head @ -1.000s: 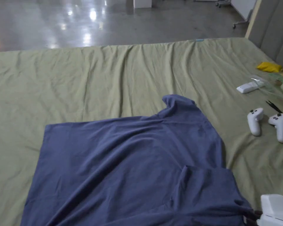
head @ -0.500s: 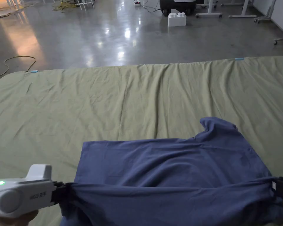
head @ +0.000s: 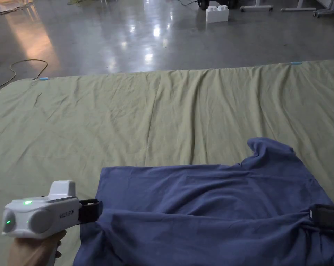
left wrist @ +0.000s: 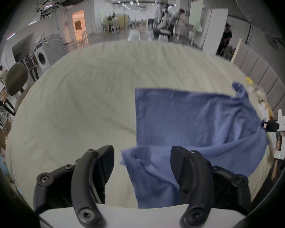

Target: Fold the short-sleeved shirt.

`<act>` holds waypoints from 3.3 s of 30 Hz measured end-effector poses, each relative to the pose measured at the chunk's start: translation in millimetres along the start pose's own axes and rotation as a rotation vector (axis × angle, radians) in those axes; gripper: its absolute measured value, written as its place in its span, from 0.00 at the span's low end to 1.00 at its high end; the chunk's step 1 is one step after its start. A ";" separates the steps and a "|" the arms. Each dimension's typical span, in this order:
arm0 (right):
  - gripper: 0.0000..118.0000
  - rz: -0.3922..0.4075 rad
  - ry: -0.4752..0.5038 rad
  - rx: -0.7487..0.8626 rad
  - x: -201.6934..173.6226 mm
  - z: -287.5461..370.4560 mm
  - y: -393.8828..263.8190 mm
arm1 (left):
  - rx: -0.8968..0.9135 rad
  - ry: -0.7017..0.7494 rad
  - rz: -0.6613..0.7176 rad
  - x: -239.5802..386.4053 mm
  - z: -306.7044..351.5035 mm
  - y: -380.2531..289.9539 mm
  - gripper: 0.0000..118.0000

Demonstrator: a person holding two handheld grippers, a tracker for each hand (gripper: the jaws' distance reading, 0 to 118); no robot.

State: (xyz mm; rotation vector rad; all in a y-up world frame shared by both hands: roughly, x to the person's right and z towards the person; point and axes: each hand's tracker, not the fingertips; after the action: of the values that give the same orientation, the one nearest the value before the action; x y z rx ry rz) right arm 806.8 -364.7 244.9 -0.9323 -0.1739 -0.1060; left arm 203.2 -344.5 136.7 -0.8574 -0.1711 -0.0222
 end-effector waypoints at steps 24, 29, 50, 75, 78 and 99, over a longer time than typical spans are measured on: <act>0.01 0.190 0.107 0.812 -86.8 290.7 -105.5 | 0.815 0.075 -0.151 82.2 315.3 -105.4 0.02; 0.00 0.130 0.108 0.775 -93.3 281.9 -107.4 | 0.773 0.060 -0.136 77.8 311.5 -103.3 0.00; 0.00 0.022 0.144 0.614 -65.6 246.9 -140.1 | 0.075 -0.074 0.243 1.1 59.8 -108.6 0.46; 0.51 -0.214 -0.014 0.092 5.7 17.5 -94.3 | -0.145 0.024 0.006 26.0 -4.9 -94.5 0.05; 0.39 -0.127 -0.077 0.050 -6.2 1.5 -91.4 | -0.135 0.034 -0.008 29.4 -4.0 -97.5 0.05; 0.05 0.063 -0.203 0.148 -27.6 133.7 -131.9 | -0.026 -0.062 0.050 -2.2 143.8 -129.2 0.02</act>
State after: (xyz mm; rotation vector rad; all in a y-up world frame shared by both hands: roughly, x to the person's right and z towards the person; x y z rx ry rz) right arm 744.1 -334.8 421.5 -0.7996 -0.3352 0.0597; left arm 169.3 -320.9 325.5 -0.8884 -0.2081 0.0486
